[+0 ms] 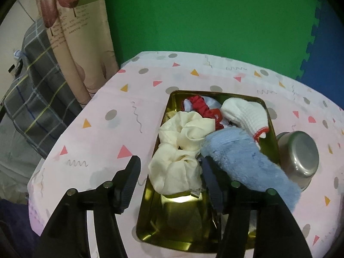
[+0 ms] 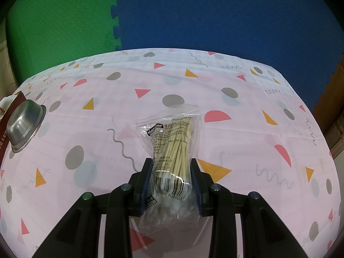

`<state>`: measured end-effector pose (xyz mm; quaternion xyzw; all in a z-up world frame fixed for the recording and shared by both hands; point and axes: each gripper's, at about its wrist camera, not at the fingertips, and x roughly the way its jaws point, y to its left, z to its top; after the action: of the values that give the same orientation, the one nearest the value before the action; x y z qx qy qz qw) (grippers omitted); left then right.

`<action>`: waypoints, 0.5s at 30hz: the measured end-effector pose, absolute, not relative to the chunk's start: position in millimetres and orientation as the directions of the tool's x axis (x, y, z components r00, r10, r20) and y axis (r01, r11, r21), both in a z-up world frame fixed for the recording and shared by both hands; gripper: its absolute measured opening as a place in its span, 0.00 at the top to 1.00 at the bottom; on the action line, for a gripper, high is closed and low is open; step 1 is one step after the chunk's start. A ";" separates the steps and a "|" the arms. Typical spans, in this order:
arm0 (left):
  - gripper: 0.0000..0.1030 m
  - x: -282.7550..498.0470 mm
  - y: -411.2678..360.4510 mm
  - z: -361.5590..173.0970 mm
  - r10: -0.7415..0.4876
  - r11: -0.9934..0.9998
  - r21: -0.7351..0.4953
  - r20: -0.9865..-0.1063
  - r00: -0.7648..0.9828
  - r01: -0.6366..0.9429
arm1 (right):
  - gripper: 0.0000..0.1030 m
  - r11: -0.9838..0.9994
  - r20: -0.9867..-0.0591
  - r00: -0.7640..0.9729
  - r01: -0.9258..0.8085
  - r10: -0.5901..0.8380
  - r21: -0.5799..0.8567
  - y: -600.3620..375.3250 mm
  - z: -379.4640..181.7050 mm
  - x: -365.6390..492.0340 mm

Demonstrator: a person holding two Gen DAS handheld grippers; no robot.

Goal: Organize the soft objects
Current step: 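Carry the cream scrunchie into the tin tray and open the left gripper, then carry the cotton swab bag into the tin tray and release it with the right gripper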

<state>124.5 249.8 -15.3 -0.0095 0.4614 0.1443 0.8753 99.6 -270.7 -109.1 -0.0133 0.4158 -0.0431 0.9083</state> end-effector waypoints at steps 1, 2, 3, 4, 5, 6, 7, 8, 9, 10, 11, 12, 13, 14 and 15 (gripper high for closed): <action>0.42 121.8 249.2 -12.5 0.249 0.957 0.119 -0.806 0.537 -0.264 | 0.67 0.996 -0.754 0.650 0.067 -0.090 -0.060 -270.7 -109.1 99.5; 0.40 119.2 248.4 -10.1 0.253 0.956 0.123 -0.801 0.542 -0.265 | 0.67 0.996 -0.754 0.650 0.067 -0.090 -0.060 -270.4 -109.1 99.6; 0.40 116.8 247.1 -7.8 0.257 0.956 0.126 -0.797 0.547 -0.265 | 0.67 0.996 -0.754 0.650 0.067 -0.090 -0.061 -270.9 -109.1 99.5; 0.40 113.9 245.3 -5.4 0.262 0.955 0.131 -0.791 0.553 -0.265 | 0.67 0.996 -0.754 0.650 0.067 -0.090 -0.061 -271.0 -109.1 99.4; 0.39 111.5 243.4 -3.6 0.265 0.955 0.135 -0.788 0.556 -0.264 | 0.67 0.996 -0.754 0.650 0.067 -0.089 -0.060 -271.0 -109.1 99.4; 0.39 109.2 241.1 -2.0 0.265 0.956 0.137 -0.786 0.558 -0.261 | 0.67 0.996 -0.754 0.650 0.068 -0.090 -0.060 -270.1 -109.1 99.5; 0.39 106.5 238.0 -0.1 0.269 0.955 0.141 -0.782 0.563 -0.260 | 0.67 0.996 -0.754 0.650 0.068 -0.090 -0.061 -270.3 -109.1 99.5; 0.39 104.5 234.7 1.3 0.274 0.954 0.147 -0.777 0.566 -0.261 | 0.67 0.996 -0.754 0.650 0.068 -0.091 -0.061 -270.2 -109.2 99.5; 0.39 102.1 231.6 2.7 0.279 0.953 0.150 -0.772 0.571 -0.263 | 0.67 0.996 -0.754 0.650 0.068 -0.090 -0.060 -270.9 -109.2 99.4; 0.39 99.5 226.9 4.8 0.277 0.954 0.148 -0.766 0.581 -0.259 | 0.67 0.996 -0.754 0.650 0.068 -0.089 -0.060 -270.5 -109.2 99.6; 0.39 98.1 224.4 5.5 0.271 0.956 0.143 -0.764 0.586 -0.255 | 0.67 0.996 -0.754 0.650 0.068 -0.090 -0.061 -270.2 -109.2 99.8; 0.39 96.8 221.5 6.1 0.263 0.958 0.134 -0.765 0.588 -0.254 | 0.67 0.996 -0.754 0.650 0.068 -0.091 -0.062 -270.7 -109.1 99.7; 0.39 95.4 218.8 6.6 0.256 0.959 0.126 -0.765 0.591 -0.252 | 0.67 0.996 -0.754 0.650 0.068 -0.091 -0.062 -270.4 -109.1 99.8; 0.39 93.7 216.2 6.8 0.250 0.961 0.120 -0.764 0.595 -0.250 | 0.67 0.996 -0.754 0.650 0.068 -0.091 -0.061 -270.9 -109.1 99.8; 0.39 91.6 213.9 7.0 0.246 0.961 0.114 -0.764 0.597 -0.251 | 0.67 0.996 -0.754 0.650 0.068 -0.091 -0.061 -270.2 -109.1 99.9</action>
<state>91.6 213.9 7.0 -0.0028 0.4269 0.1392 0.8935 99.9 -270.2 -109.1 -0.0137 0.4160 -0.0436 0.9082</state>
